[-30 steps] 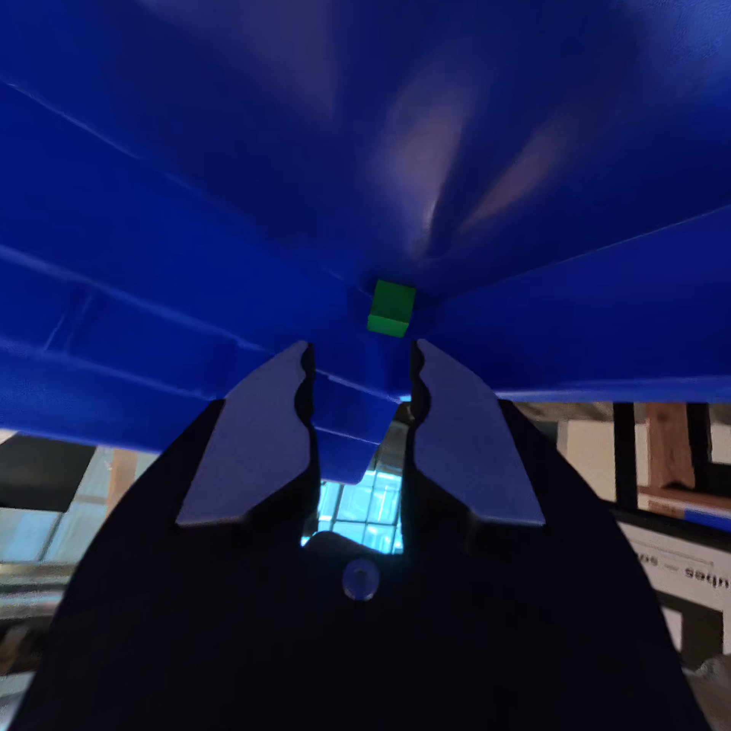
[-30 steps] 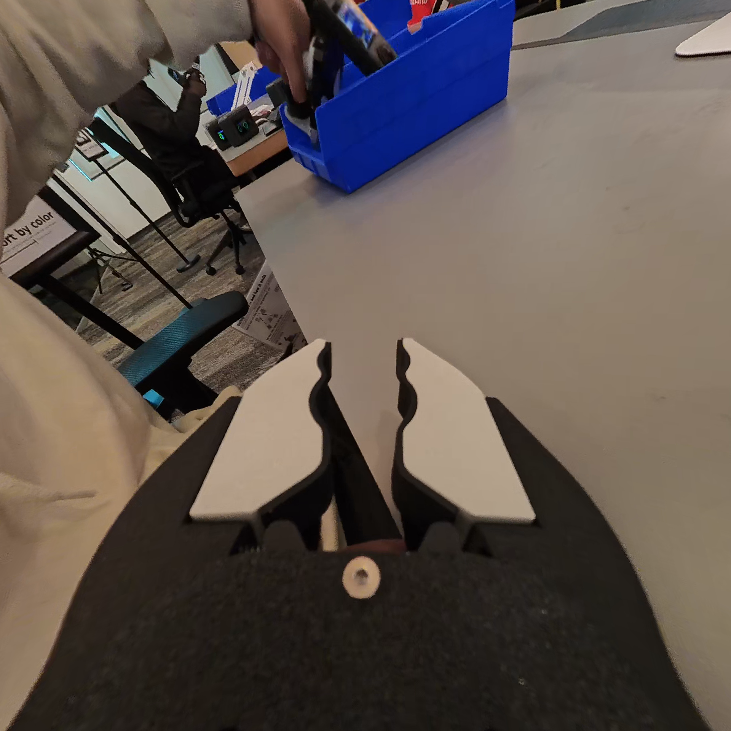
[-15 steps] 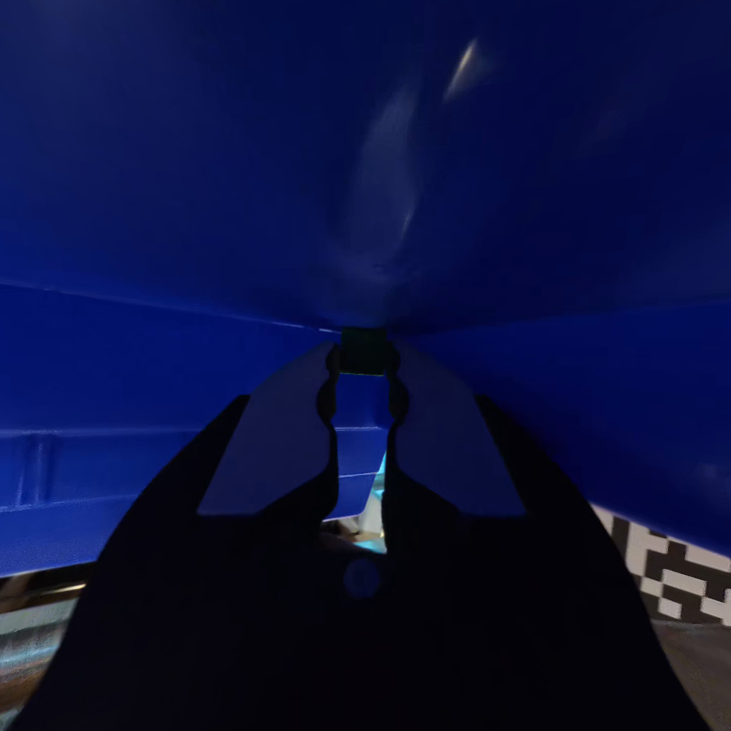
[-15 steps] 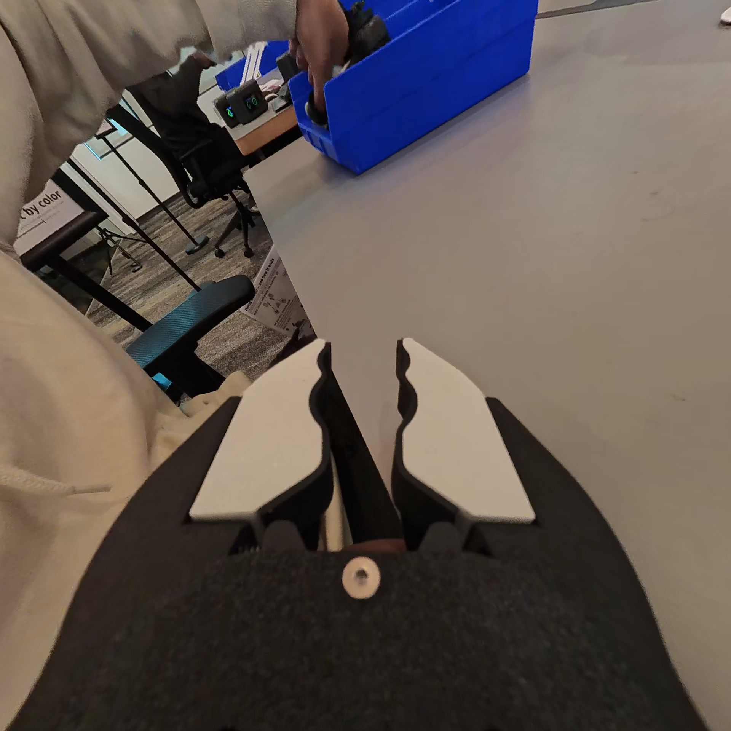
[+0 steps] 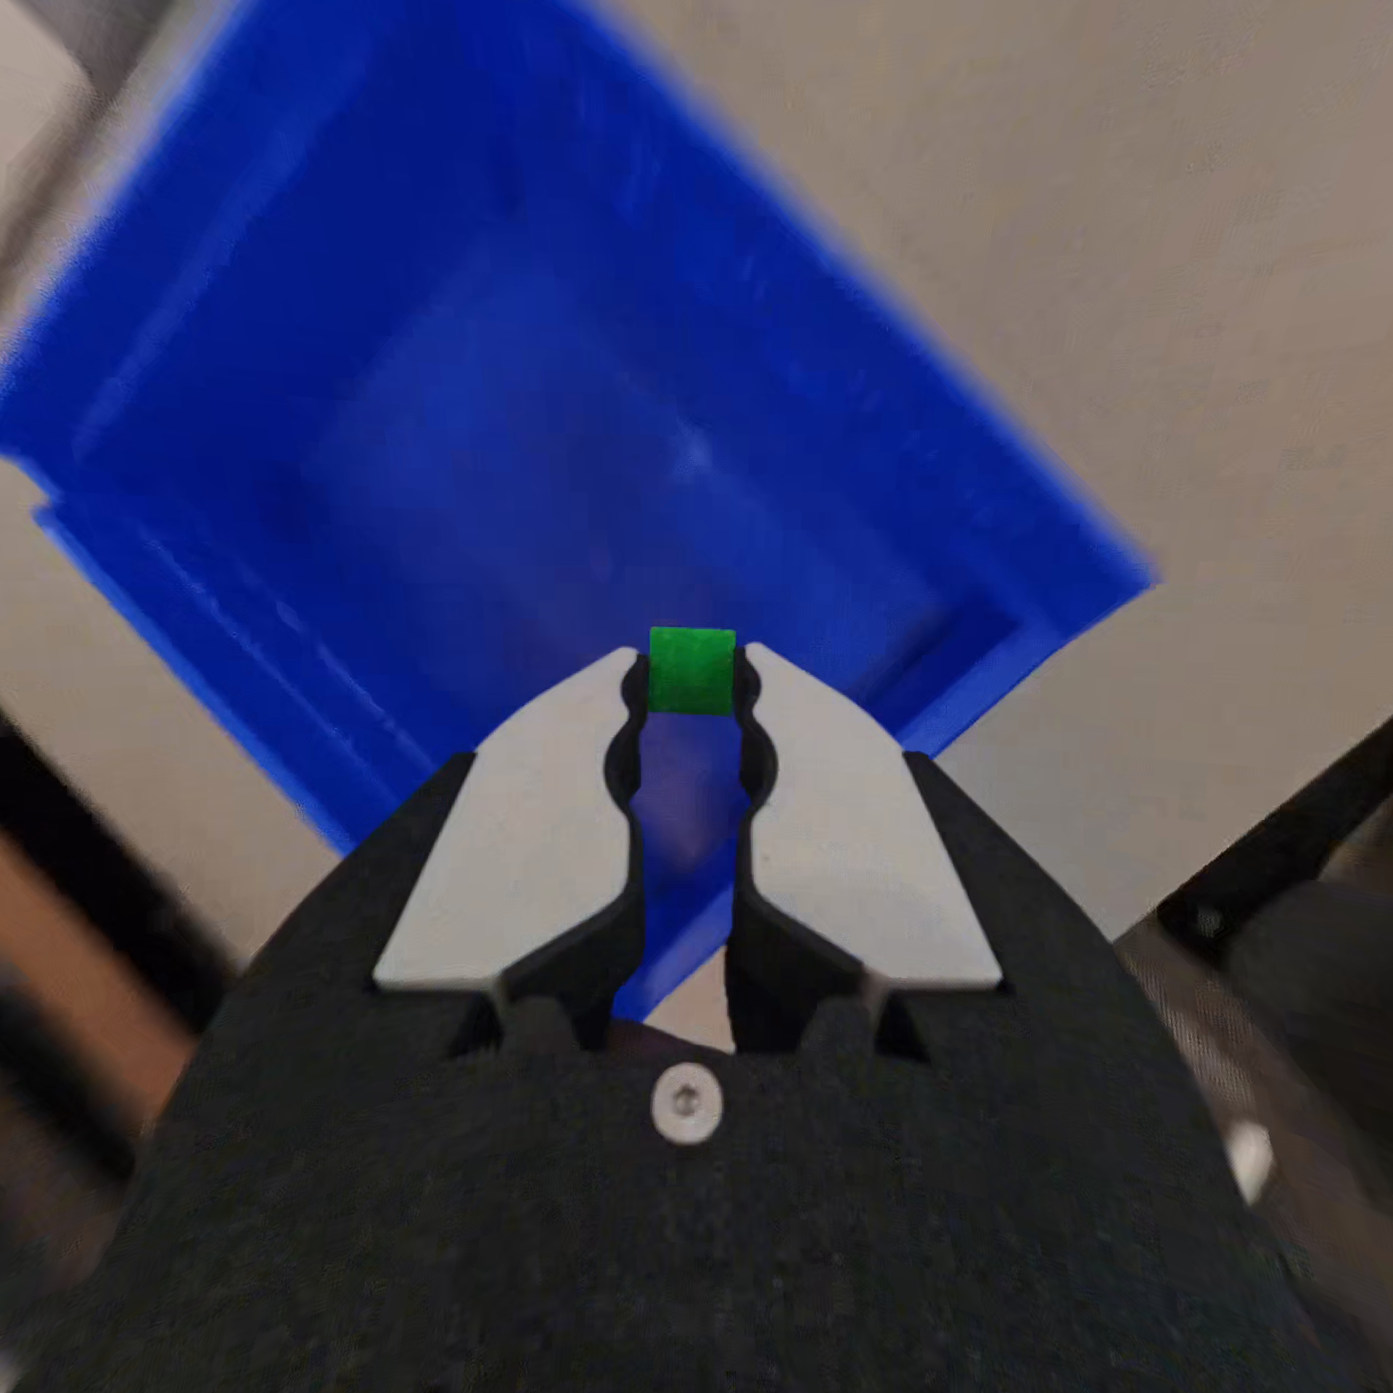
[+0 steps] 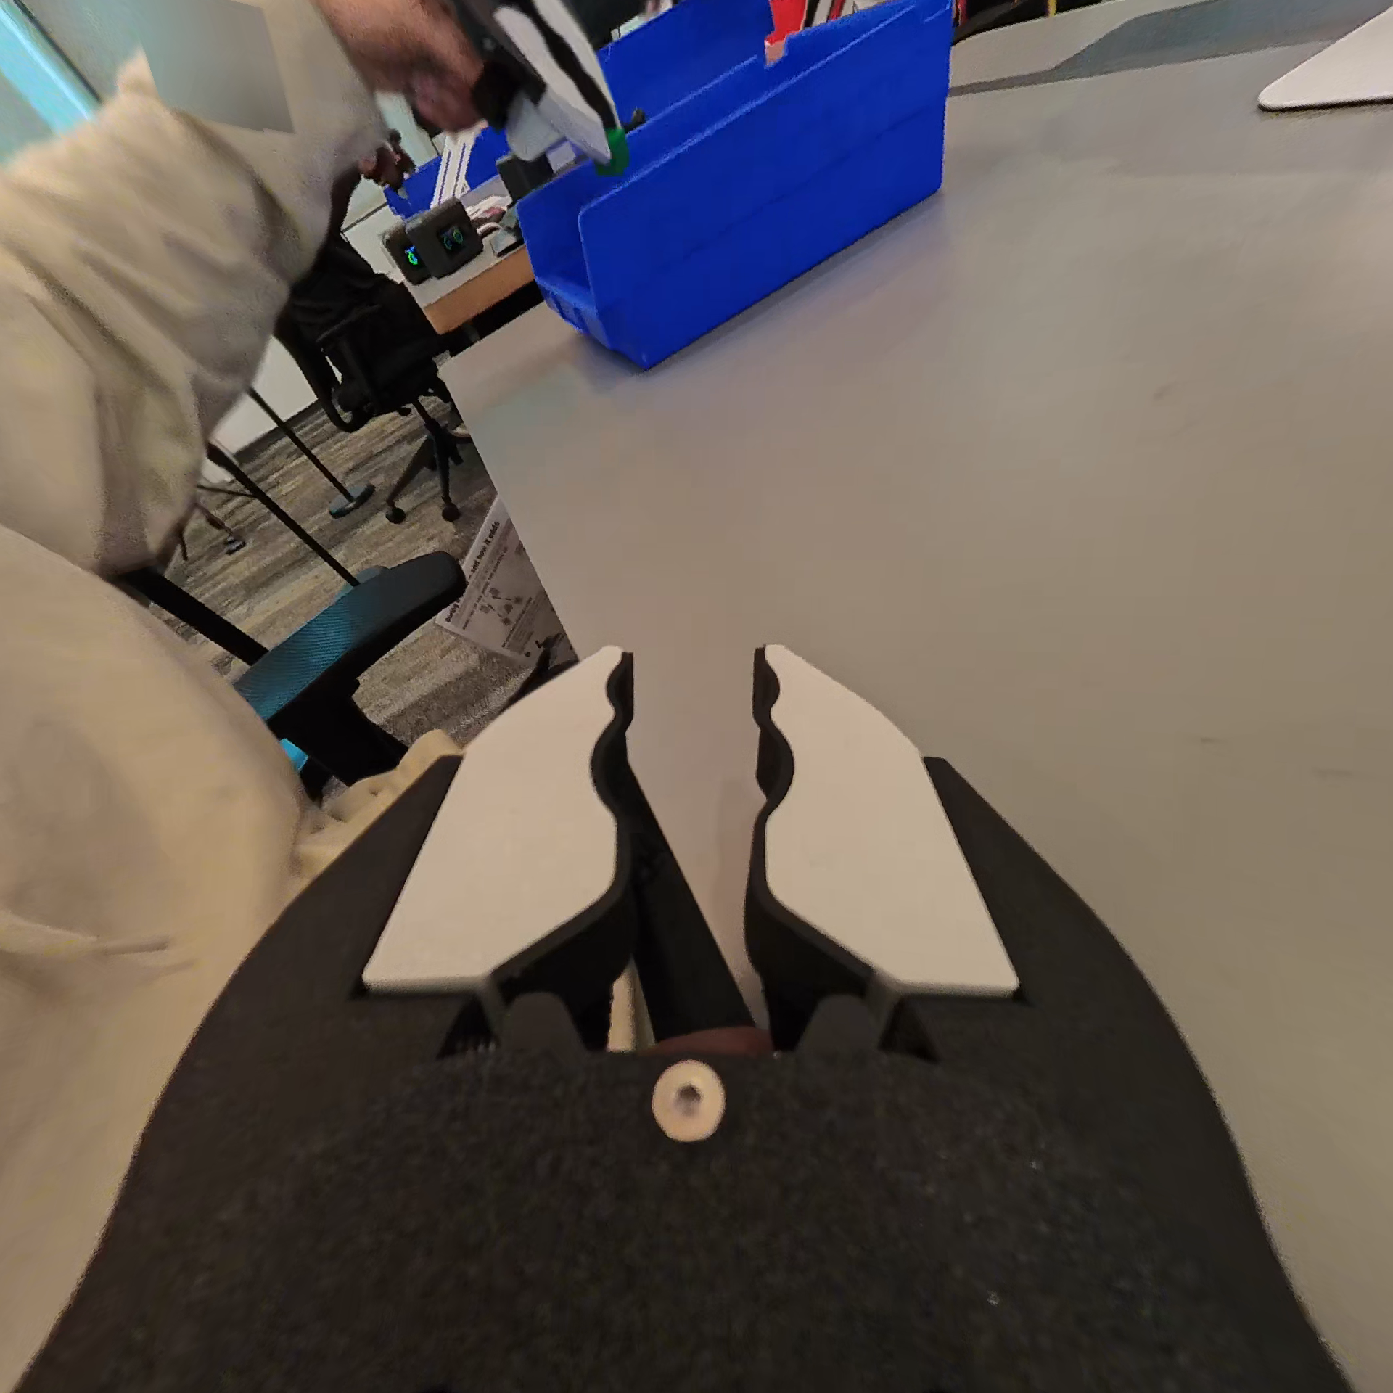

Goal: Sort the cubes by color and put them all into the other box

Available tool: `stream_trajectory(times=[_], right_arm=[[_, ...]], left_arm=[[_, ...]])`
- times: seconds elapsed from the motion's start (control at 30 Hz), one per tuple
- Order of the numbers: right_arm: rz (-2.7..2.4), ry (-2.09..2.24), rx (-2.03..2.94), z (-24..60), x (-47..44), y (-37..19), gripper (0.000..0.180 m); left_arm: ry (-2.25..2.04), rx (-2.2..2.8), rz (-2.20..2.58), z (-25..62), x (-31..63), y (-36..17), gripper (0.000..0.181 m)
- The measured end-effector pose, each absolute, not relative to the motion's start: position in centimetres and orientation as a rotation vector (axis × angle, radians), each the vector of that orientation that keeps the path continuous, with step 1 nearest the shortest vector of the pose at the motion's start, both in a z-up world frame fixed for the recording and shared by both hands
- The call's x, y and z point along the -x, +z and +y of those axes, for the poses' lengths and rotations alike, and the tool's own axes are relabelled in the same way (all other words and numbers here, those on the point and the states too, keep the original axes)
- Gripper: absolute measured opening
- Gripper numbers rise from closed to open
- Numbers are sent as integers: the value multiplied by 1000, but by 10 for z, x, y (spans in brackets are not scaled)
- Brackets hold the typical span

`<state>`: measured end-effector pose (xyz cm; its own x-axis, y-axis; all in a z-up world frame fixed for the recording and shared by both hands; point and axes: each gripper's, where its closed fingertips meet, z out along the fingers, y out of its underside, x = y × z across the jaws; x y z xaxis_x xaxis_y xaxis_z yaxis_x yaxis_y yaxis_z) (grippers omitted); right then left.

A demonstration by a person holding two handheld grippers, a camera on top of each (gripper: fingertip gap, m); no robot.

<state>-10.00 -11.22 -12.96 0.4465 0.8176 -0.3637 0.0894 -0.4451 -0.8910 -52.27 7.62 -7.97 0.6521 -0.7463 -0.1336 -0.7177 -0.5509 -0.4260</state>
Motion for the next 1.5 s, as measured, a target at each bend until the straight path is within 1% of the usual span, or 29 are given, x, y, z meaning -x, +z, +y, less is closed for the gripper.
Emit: stream_trajectory(times=[0.13, 0.23, 0.3, 0.4, 0.5, 0.57, 0.63, 0.73, 0.77, 0.8, 0.83, 0.87, 0.9, 0.93, 0.97, 1.07, 1.1, 1.23, 1.33, 1.4, 1.5], right_arm=[[-716, 1187, 1844, -112, 103, -128, 30], [-695, 1376, 1837, -115, 113, -121, 32], [-637, 1588, 1800, -112, 123, -103, 34], [-465, 2016, 1680, -97, 140, -61, 43], [-372, 2309, 1587, -78, 164, -35, 57], [-314, 2501, 1485, -69, 177, -20, 59], [-257, 2616, 1414, -62, 186, -14, 61], [-210, 2671, 1347, -59, 193, -13, 63], [-208, 2667, 1338, -59, 193, -15, 61], [-229, 2654, 1345, -60, 193, -18, 52], [-260, 2651, 1306, -62, 188, -19, 29], [-245, 2655, 1291, -60, 182, -19, 22], [-249, 2615, 1322, -58, 178, -23, 22], [-245, 2549, 1352, -55, 173, -27, 22], [-236, 2493, 1353, -53, 165, -29, 22], [-247, 2306, 1414, -57, 140, -37, 22], [-276, 2196, 1452, -60, 132, -42, 22], [-376, 1555, 1640, -67, 97, -75, 22], [-364, 1086, 1690, -54, 61, -90, 22], [-340, 880, 1670, -40, 31, -76, 22], [-258, 525, 1630, -1, -46, -31, 22]], left_arm=[[-400, 1964, 985, 48, 478, -48, 21], [-426, 1718, 946, 26, 454, -43, 21], [-459, 1608, 952, 13, 431, -37, 21], [-556, 1415, 1039, -11, 371, -13, 21], [-576, 1265, 1201, -34, 300, -2, 21], [-602, 1176, 1301, -49, 256, -2, 21], [-637, 1114, 1349, -57, 220, -3, 21], [-718, 1093, 1361, -58, 186, -10, 21], [-742, 1093, 1360, -58, 178, -13, 21], [-765, 1097, 1365, -58, 171, -18, 21], [-777, 1106, 1367, -57, 166, -23, 21], [-779, 1115, 1354, -54, 162, -27, 21], [-780, 1137, 1332, -52, 159, -31, 22], [-779, 1169, 1309, -50, 158, -35, 27], [-773, 1201, 1295, -50, 159, -38, 38], [-802, 1338, 1208, -59, 173, -49, 52], [-818, 1400, 1144, -62, 179, -55, 54], [-786, 1578, 911, -71, 205, -90, 52], [-858, 1587, 869, -87, 211, -97, 48], [-878, 1566, 872, -91, 209, -93, 48], [-857, 1564, 897, -91, 205, -94, 48]])
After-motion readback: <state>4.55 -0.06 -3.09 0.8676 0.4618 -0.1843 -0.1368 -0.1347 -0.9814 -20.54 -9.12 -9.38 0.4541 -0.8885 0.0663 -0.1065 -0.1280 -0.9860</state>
